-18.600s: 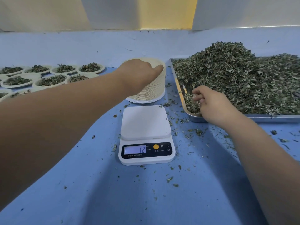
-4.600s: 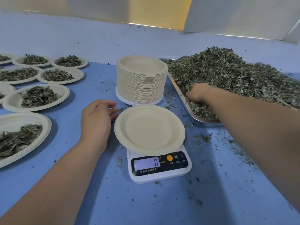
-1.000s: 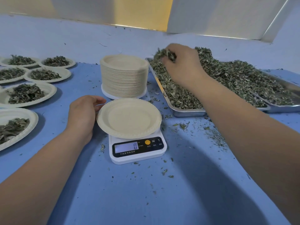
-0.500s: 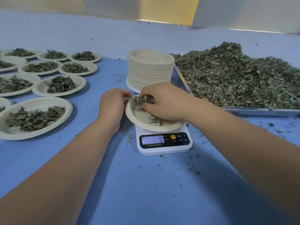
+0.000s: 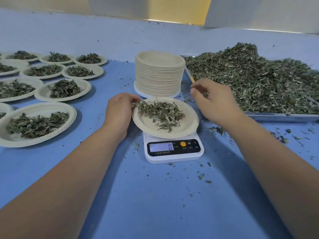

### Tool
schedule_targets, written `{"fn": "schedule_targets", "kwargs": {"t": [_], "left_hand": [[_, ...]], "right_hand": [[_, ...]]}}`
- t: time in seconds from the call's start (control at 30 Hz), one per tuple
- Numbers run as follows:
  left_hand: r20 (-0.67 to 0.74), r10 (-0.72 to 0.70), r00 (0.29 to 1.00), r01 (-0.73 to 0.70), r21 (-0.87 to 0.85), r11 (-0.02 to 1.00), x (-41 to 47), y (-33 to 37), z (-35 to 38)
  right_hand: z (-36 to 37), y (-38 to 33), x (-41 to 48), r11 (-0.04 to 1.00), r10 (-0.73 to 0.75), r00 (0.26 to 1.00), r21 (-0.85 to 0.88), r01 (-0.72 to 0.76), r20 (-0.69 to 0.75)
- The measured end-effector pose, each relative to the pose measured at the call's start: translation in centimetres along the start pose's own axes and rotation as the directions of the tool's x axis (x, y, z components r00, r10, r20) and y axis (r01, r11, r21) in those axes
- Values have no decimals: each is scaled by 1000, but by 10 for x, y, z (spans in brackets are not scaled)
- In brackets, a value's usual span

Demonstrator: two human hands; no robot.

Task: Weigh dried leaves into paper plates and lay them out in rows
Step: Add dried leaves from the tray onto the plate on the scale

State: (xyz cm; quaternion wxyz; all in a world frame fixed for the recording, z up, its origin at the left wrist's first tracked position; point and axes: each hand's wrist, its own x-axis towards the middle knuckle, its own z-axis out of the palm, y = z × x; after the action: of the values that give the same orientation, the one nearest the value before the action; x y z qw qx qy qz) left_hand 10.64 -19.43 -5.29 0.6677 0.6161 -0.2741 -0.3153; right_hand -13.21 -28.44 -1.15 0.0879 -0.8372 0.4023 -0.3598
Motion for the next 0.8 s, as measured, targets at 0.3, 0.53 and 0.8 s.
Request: {"fn": "schedule_targets", "kwargs": {"t": [0.3,0.53,0.8], "left_hand": [[16,40,999,-40,3,999,0,-4,1],[-5,28,1000,-28,-6,1000,4,-6,-1],[-3,31,1000,-31,-13,999,3,-5,-1]], "right_hand": [[1,54,-5,883,240,967,-433,-182,83],[1,50,-5,930,207,978,-314,-189,22],[-7,55,2,965,177,975,-173,-199,-131]]}}
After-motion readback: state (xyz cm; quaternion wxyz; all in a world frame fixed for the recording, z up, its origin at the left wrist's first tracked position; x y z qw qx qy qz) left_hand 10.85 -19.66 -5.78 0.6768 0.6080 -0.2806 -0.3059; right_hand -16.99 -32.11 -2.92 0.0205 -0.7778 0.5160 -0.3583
